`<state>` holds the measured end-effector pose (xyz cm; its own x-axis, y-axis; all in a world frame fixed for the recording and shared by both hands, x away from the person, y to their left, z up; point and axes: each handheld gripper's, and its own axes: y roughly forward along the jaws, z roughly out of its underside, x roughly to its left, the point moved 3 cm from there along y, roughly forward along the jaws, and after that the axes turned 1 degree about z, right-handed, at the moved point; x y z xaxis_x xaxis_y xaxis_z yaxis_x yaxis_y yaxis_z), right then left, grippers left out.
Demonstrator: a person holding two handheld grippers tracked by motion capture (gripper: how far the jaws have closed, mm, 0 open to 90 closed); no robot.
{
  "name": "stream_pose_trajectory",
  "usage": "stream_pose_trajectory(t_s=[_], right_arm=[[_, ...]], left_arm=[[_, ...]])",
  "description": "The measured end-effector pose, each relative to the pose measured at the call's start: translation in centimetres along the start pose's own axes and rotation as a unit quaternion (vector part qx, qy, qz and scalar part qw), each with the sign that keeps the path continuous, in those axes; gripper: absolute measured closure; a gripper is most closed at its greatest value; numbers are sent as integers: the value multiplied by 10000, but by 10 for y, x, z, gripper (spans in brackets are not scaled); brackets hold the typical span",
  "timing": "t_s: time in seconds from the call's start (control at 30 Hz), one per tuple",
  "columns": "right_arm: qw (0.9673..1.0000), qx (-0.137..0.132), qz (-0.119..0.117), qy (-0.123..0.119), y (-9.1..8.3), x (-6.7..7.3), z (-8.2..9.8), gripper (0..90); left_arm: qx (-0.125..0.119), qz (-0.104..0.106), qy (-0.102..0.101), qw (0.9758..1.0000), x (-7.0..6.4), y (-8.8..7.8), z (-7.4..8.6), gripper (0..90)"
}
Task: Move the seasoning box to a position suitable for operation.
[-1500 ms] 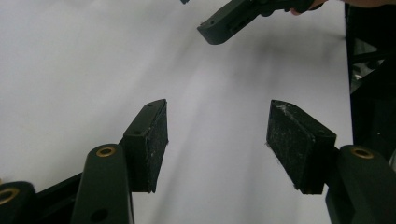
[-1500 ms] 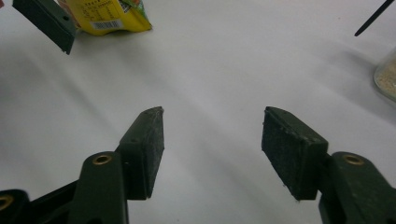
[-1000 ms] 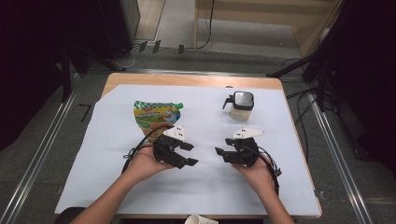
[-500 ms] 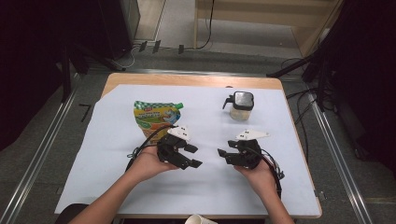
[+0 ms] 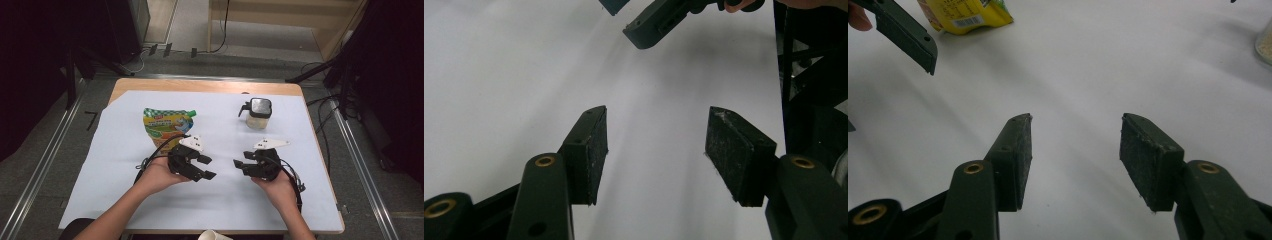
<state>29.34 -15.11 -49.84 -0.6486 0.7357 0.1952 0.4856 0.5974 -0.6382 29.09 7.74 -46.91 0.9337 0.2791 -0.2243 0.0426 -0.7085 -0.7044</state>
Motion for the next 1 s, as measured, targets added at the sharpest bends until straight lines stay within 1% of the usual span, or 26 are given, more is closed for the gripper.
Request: stream_pose_trajectory(t_s=[0.13, 0.17, 0.27, 0.47, 0.57, 0.63, 0.7, 0.73, 0.77, 0.8, 0.83, 0.9, 1.0], right_arm=[[10000, -24, 2, -11, -1, 0, 0, 488], [10000, -12, -21, 6, -1, 0, 0, 501], [10000, -5, -39, 36, 0, -1, 0, 501], [10000, -32, 54, 22, -1, -3, -1, 488], [9998, -137, 111, 20, -2, -6, -2, 492], [9997, -206, 132, 88, -3, -10, -4, 493], [9992, -278, 158, 225, -3, -15, -5, 497], [9991, -316, 188, 213, -3, -17, -6, 496], [9988, -358, 223, 252, -2, -20, -6, 496], [9987, -348, 254, 286, -2, -22, -6, 492], [9983, -327, 313, 377, -1, -26, -6, 481], [9976, -337, 395, 453, -1, -31, -6, 465], [9963, -346, 516, 596, 1, -38, -9, 441]], left_arm=[[-69, -4, -4, 10000, 0, -1, 0, 426], [-64, -8, -7, 10000, 0, -1, 0, 425], [-43, -5, -7, 10000, 0, -1, 0, 428], [-43, -20, 31, 10000, 0, -1, 0, 428], [-41, -13, 55, 10000, -1, -1, 0, 428], [-39, -9, 61, 10000, -1, -1, 0, 428], [-36, 6, 70, 10000, -1, -1, 0, 428], [-38, 16, 83, 10000, -1, -1, 0, 428], [-53, 30, 70, 10000, -2, -1, -1, 427], [-73, 46, 72, 9999, -2, -1, -1, 425], [-86, 43, 71, 9999, -2, -2, -1, 423], [-96, 72, 84, 9999, -3, -1, -1, 424], [-57, 91, 125, 9999, -6, 1, -1, 422]])
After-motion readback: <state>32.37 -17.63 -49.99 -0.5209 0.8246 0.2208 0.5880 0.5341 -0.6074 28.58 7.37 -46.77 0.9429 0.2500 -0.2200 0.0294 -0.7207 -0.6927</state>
